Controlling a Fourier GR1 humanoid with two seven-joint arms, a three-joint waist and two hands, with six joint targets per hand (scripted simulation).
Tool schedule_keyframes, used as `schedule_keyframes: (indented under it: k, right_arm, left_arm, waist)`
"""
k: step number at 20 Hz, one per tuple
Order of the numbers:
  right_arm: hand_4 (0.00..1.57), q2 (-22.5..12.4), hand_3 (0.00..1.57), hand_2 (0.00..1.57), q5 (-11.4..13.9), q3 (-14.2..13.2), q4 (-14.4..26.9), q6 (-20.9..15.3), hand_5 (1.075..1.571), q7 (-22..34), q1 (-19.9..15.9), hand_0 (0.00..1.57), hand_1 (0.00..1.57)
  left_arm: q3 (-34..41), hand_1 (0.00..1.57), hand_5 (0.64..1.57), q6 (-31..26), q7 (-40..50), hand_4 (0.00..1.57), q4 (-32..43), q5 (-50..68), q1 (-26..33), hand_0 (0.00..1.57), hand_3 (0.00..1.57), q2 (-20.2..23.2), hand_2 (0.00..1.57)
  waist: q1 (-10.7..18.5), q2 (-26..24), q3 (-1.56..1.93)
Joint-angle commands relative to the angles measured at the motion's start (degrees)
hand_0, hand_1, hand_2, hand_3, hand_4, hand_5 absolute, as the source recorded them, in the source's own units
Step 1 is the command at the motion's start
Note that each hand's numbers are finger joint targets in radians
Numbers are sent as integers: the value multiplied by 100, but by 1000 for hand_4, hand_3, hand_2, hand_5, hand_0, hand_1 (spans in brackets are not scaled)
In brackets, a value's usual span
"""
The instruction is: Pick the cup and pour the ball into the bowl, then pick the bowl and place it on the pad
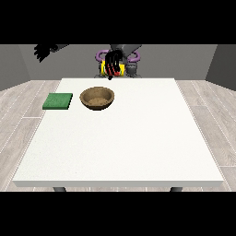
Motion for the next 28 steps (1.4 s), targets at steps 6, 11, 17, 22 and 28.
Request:
schedule_keyframes:
  k: [6,11,17,22,28]
  right_arm:
    - [711,297,0,0,234,228,-25,-329,1569,-8,-148,0,0]
    - [711,115,0,0,142,-116,115,-639,1569,36,-230,0,0]
    - [711,351,0,0,43,-136,175,-660,1570,-126,-240,0,0]
    - [700,444,0,0,63,-156,176,-938,1570,-73,-496,0,0]
    - [417,540,0,0,17,-422,53,-1522,1570,-82,-490,0,0]
  left_arm:
    - [-147,0,1571,-1185,133,913,-942,-188,-206,0,1473,-23,1178]
    - [521,0,1557,174,-599,1140,-1594,660,576,0,1194,399,1571]
    - [1833,974,1571,1554,-1487,1236,-2766,2568,1073,974,577,-11,928]
    - [2733,0,1497,1296,-1954,407,-4155,4974,988,0,0,-19,0]
    - [3877,0,1500,-715,-2660,214,-4861,7192,1181,0,0,634,0]
  waist:
    - [123,140,-4]
    - [769,249,-14]
    - [1113,1109,-65]
    - [1385,1437,-106]
    - [2207,1610,-58]
